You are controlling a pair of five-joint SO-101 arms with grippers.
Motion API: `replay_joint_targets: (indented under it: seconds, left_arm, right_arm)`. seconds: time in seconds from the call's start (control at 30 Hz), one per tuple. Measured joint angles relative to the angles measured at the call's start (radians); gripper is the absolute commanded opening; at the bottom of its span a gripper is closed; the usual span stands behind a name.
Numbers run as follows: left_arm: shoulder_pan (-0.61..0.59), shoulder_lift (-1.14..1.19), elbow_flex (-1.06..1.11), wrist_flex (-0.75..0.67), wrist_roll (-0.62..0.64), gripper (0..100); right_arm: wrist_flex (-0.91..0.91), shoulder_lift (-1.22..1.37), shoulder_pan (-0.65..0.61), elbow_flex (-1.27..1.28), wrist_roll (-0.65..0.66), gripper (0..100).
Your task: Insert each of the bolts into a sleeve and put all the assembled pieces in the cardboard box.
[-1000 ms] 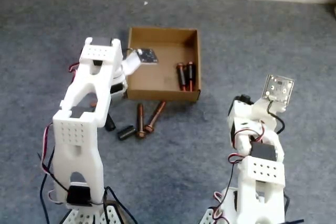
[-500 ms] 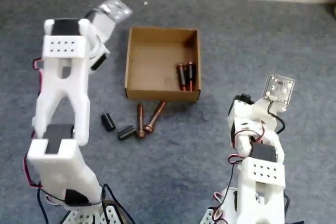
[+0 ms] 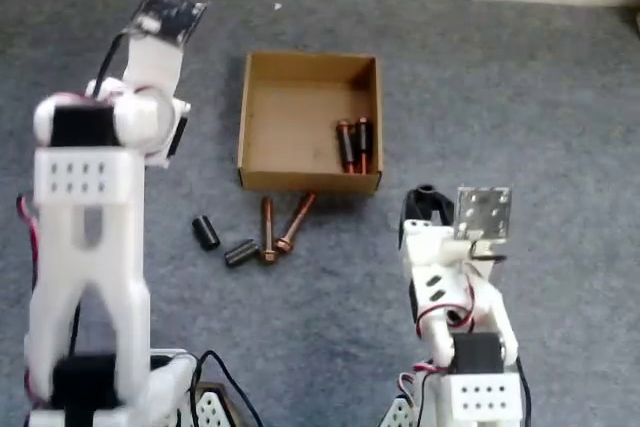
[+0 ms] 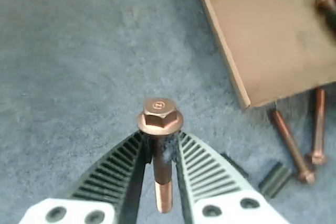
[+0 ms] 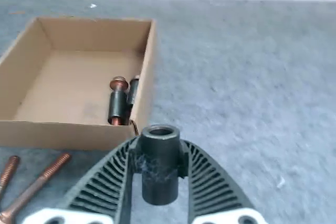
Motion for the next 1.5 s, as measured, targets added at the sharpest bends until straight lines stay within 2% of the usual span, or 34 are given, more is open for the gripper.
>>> replay_joint_targets:
  seconds: [0.17, 0.27, 0.6, 0.77, 1.07, 1.3, 1.5]
  left_arm:
    - [0.0, -0.247, 0.242, -0.14, 0.061, 1]
    - [0.032, -0.385, 0.368, -0.199, 0.103, 1]
    - [0.249, -0.781, 0.712, -0.428, 0.313, 1]
    - [0.328, -0.925, 0.864, -0.56, 0.396, 1]
    - [0.525, -1.026, 0.971, -0.658, 0.483, 1]
    - [0.635, -1.039, 0.987, -0.671, 0.505, 1]
    - [0.664, -1.039, 1.077, -0.796, 0.505, 1]
  right_arm:
    - [0.0, -0.167, -0.028, 0.08, 0.005, 0.5]
    - [0.003, -0.184, -0.081, 0.094, 0.005, 0.5]
    - [0.02, -0.192, -0.219, 0.094, 0.005, 0.5]
    - [0.077, -0.192, -0.336, 0.094, 0.005, 0.5]
    - [0.071, -0.192, -0.512, 0.094, 0.005, 0.5]
    - [-0.026, -0.192, -0.526, 0.094, 0.005, 0.5]
    - [-0.057, -0.192, -0.528, 0.094, 0.005, 0.5]
